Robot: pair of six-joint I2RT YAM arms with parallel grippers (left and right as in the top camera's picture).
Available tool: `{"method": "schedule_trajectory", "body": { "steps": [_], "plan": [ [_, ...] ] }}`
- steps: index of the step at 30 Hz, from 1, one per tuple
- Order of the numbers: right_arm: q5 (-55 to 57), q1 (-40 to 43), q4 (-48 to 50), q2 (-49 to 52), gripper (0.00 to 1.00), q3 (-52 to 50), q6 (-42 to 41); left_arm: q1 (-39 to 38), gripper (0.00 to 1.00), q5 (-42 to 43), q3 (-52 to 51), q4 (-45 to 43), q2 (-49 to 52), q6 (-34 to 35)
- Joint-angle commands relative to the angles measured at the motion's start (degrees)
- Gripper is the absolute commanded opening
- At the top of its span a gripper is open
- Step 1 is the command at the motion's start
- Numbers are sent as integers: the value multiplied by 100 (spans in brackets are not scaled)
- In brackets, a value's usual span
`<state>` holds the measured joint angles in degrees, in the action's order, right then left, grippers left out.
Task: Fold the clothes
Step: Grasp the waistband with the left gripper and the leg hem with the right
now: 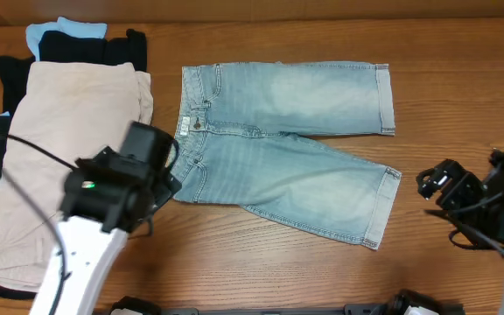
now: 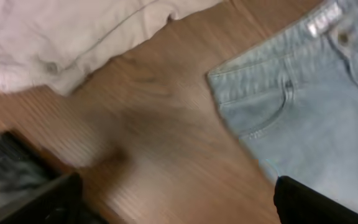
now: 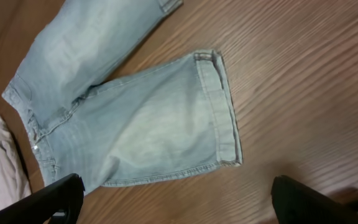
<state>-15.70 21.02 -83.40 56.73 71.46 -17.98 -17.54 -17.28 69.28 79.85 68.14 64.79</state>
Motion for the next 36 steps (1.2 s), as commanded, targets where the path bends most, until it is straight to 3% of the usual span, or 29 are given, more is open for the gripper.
{"method": "schedule_trajectory", "body": {
  "steps": [1, 6, 9, 14, 19, 25, 30, 34, 36],
  "plan": [
    [-201, 15, 199, 81, 100, -227, -33, -4, 100, -352, -1008, -1062, 79, 1106],
    [-197, 15, 365, 391, 99, -380, -175, 24, 89, 562, -1727, -2968, 791, 417],
    [-197, 15, 411, 542, 96, -382, -175, 98, 88, 955, -1727, -3410, 1231, 22],
    [-197, 15, 455, 752, 93, -391, -175, 374, 75, 1204, -1727, -3526, 1864, -269],
    [-197, 13, 470, 890, 90, -391, -173, 726, 75, 1718, -1727, -3512, 2310, -319],
    [-190, -7, 527, 920, 86, -402, -175, 903, 76, 1606, -1727, -3751, 2579, -560],
    [-199, -7, 634, 920, 83, -719, -223, 894, 70, 1591, -1727, -4050, 2719, -914],
    [-199, -7, 728, 920, 79, -1073, -332, 894, 61, 1580, -1729, -4111, 2876, -914],
    [-192, -7, 778, 920, 77, -1292, -442, 894, 45, 1582, -1729, -4111, 2973, -914]
  ]
}}
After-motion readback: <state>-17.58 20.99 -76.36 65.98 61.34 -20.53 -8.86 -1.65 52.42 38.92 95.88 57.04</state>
